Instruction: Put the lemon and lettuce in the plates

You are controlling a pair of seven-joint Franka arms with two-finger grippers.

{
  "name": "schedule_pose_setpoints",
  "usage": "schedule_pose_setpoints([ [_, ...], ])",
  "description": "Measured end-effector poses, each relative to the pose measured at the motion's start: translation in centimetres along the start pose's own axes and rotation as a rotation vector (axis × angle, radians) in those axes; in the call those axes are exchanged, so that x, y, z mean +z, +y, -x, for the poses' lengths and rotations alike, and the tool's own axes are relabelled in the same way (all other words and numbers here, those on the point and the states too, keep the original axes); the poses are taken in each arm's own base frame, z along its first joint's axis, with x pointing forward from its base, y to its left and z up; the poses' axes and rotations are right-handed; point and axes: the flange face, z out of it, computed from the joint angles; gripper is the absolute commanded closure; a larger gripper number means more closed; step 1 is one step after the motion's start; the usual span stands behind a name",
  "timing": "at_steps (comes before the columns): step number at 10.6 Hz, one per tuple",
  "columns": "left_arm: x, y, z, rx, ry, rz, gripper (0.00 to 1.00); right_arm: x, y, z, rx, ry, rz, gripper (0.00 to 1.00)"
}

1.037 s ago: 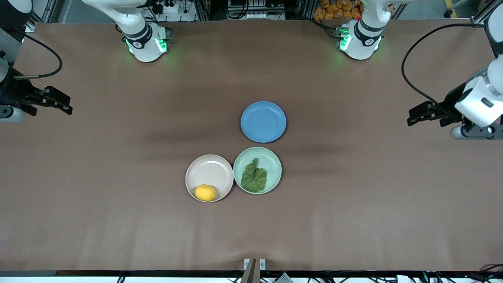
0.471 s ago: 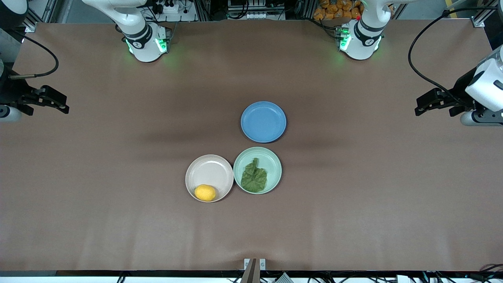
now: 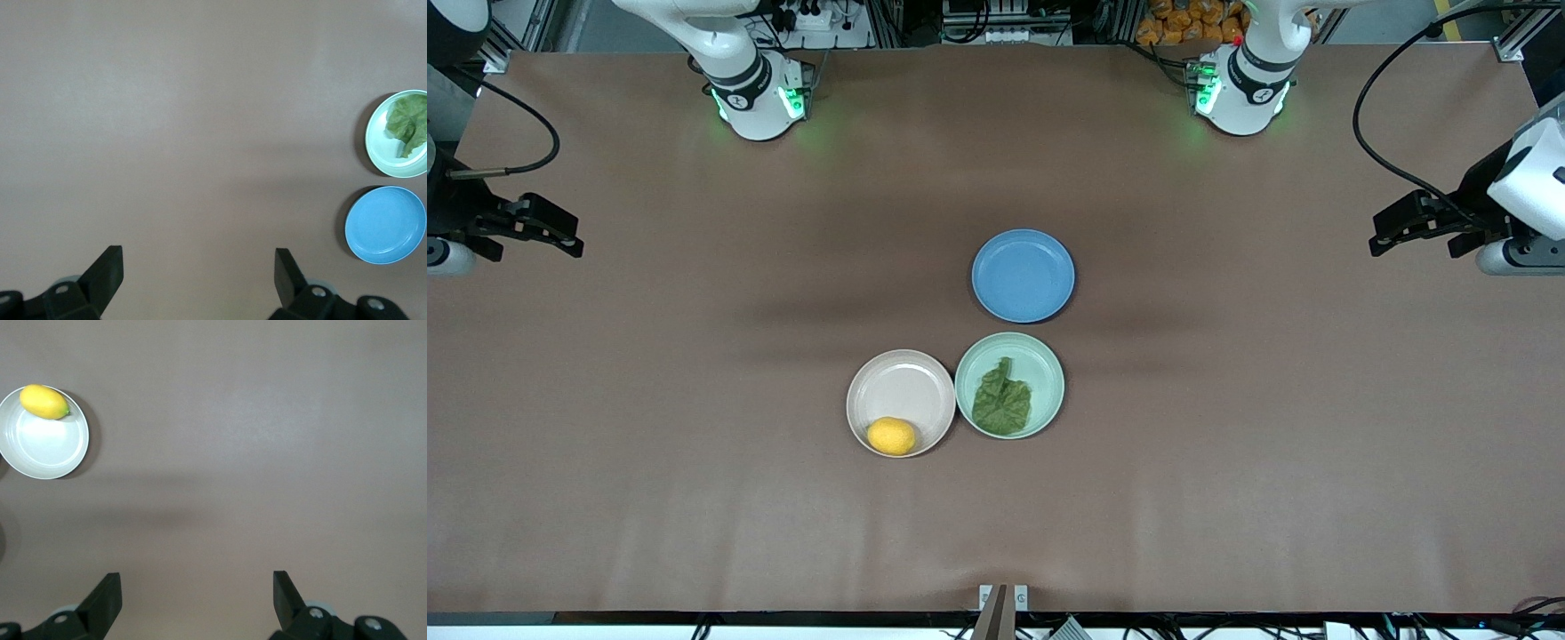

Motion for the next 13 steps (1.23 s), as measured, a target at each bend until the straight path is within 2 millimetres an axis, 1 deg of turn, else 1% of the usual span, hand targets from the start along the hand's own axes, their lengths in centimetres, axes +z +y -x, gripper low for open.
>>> schedule_pose_setpoints([
  [3,0.08,-0.50,0.09,-0.010,-0.012,-0.001,0.00,-0.06,0.00,-0.07,0.000,0.006,0.000,0.00],
  [13,0.08,-0.63,0.11,-0.013,-0.014,-0.001,0.00,-0.06,0.00,-0.35,0.000,0.022,0.001,0.00],
])
